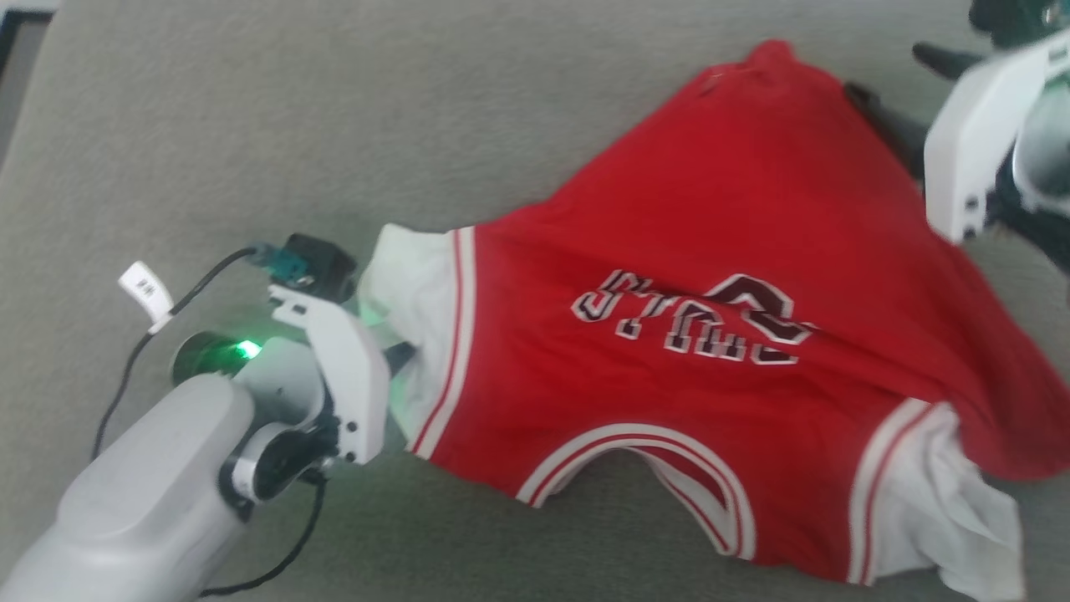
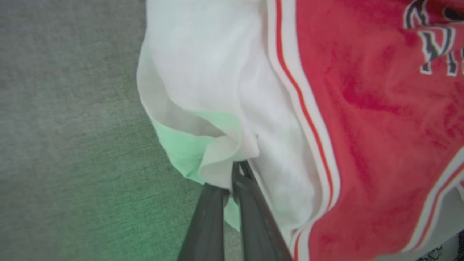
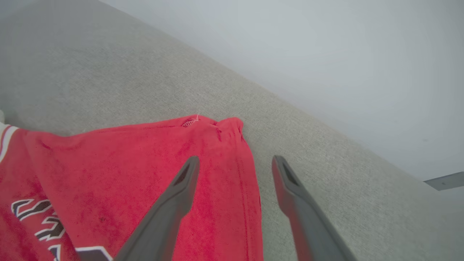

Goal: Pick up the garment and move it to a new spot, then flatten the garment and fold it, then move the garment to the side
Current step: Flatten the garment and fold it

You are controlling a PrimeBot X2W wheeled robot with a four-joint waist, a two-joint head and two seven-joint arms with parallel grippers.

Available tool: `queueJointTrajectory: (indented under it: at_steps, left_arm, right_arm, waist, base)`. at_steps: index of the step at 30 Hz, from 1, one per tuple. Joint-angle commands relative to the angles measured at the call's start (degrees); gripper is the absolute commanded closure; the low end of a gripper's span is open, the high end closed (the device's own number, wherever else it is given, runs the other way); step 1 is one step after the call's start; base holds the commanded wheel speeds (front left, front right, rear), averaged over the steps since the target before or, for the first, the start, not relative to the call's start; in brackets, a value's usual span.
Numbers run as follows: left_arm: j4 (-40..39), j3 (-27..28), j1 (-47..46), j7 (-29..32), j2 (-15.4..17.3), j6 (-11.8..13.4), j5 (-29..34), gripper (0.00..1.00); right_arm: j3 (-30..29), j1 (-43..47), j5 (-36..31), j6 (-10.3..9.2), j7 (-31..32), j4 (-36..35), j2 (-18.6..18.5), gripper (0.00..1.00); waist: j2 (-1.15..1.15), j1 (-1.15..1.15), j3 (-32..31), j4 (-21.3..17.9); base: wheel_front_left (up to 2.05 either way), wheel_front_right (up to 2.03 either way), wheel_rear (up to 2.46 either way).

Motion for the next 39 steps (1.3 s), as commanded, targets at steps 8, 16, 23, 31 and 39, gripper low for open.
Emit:
queueJointTrajectory:
  at_steps: [8,16,23,31,39]
  left_arm:
    - [3.5,-2.6,-3.7,-0.7,-5.0,-2.6,1.5,1.0]
    - [8.4,-3.9,-5.1,-1.6,-8.0,-4.6,1.6,1.0]
    - [11.9,-3.7,-5.6,-2.2,-7.7,-5.3,1.2,1.0]
    - [12.1,-1.4,-9.6,-0.8,-4.3,-4.9,1.2,1.0]
    - [9.3,1.0,-18.3,3.8,1.2,-3.7,3.2,1.0]
  right_arm:
    - [9.6,-13.9,2.9,0.0,-2.1,21.7,0.0,0.0]
    - [18.9,-18.1,8.2,0.01,4.3,36.6,1.5,0.0]
    - [24.8,-19.1,11.9,-0.02,9.4,39.9,0.3,1.0]
    - [25.6,-23.2,15.1,-0.04,3.4,38.9,0.1,1.0]
    - [27.0,-25.8,17.6,-0.01,-2.6,35.1,-1.2,1.0]
  waist:
    - [0.0,0.0,5.3,7.3]
    - [0.0,0.0,7.2,10.3]
    - [0.0,0.0,6.5,9.6]
    - [0.0,0.0,3.0,5.9]
    - [0.0,0.0,-2.0,0.9]
  base:
    - [0.0,0.0,0.0]
    - [0.0,0.0,0.0]
    - [0.0,0.0,0.0]
    - [0.0,0.0,0.0]
    - [0.0,0.0,0.0]
